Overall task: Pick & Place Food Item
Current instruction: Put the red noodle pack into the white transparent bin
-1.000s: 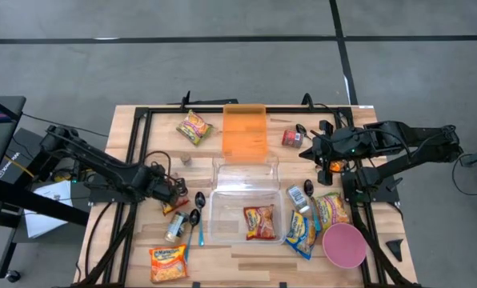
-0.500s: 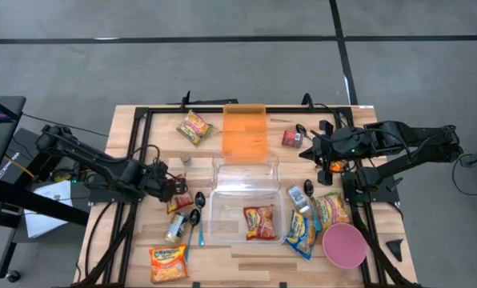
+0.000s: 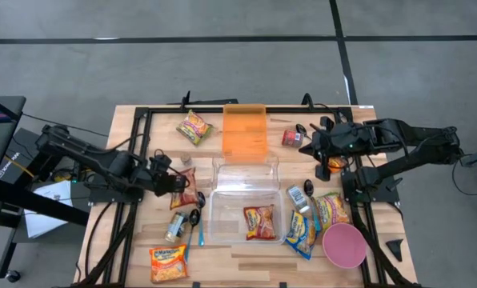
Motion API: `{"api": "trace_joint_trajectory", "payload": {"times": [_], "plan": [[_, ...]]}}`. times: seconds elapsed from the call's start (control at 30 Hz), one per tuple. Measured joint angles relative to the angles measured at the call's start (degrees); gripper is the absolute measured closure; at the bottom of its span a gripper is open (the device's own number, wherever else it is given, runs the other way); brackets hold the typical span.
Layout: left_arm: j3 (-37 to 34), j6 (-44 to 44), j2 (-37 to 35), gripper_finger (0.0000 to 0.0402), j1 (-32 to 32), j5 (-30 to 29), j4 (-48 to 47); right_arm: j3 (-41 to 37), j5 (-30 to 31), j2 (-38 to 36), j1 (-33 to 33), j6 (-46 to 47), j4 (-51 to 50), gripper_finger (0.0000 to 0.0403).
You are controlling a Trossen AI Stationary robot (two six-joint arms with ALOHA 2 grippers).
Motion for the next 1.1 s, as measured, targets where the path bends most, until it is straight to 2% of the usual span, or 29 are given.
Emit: {"api": "trace_joint_trajectory", "payload": {"times": [0.33, 0.77, 0.93, 1.1], "plan": [[12.8, 2.1, 4.6, 0.0401, 0.1, -1.3, -1.3, 0.0, 0.2, 0.0, -0.6, 0.0, 0.0, 0.0403], [34.3, 8.5, 21.3, 0.0401, 0.4, -1.4, -1.4, 0.0, 0.2, 0.0, -0.6, 0.0, 0.0, 0.0403], [39.6, 9.3, 26.8, 0.0401, 0.4, -1.0, -0.9, 0.0, 0.2, 0.0, -0.6, 0.0, -0.2, 0.0403], [41.9, 9.3, 31.5, 0.0401, 0.4, 0.5, 2.2, 0.0, 0.2, 0.0, -0.6, 0.0, -0.5, 0.0403]]}}
